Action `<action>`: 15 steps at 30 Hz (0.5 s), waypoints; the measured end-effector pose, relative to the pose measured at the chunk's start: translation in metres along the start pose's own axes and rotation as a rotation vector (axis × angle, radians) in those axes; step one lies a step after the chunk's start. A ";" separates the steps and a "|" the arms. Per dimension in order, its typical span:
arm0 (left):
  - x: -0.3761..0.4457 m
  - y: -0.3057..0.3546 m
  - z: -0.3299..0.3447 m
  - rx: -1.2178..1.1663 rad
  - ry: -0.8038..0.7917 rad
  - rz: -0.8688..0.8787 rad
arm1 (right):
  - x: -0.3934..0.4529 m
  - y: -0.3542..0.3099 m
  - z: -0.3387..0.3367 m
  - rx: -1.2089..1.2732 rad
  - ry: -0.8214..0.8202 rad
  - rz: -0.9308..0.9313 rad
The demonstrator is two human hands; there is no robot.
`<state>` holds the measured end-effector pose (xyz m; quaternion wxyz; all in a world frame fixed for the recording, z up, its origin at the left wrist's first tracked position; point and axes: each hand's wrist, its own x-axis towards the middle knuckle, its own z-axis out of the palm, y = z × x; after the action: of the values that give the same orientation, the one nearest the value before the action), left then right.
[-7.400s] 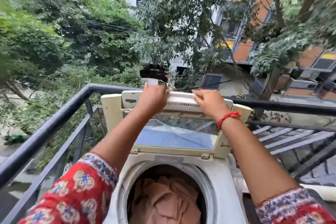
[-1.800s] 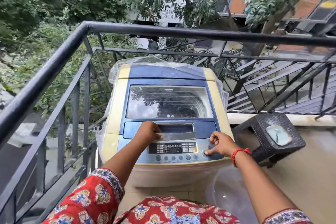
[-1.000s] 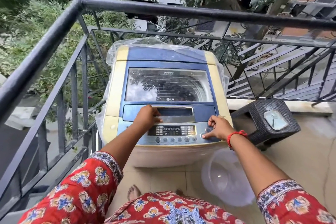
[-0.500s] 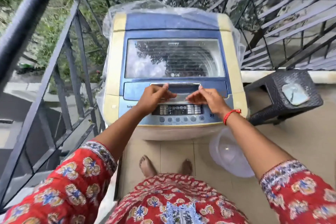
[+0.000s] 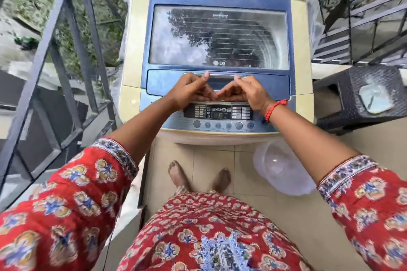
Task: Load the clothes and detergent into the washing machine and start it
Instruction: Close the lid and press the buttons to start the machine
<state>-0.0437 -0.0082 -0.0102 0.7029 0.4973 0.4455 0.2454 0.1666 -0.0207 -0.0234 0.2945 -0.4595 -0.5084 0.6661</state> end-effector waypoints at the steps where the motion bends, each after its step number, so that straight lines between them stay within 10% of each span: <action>1: 0.000 -0.001 0.001 -0.004 0.004 0.012 | 0.001 -0.001 -0.001 -0.005 -0.017 0.017; 15: 0.001 -0.003 0.002 0.060 0.032 0.069 | 0.008 -0.015 -0.010 -0.007 -0.194 0.178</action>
<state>-0.0415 -0.0097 -0.0130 0.6716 0.5291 0.4465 0.2638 0.1710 -0.0048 -0.0120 0.1818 -0.4373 -0.4941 0.7291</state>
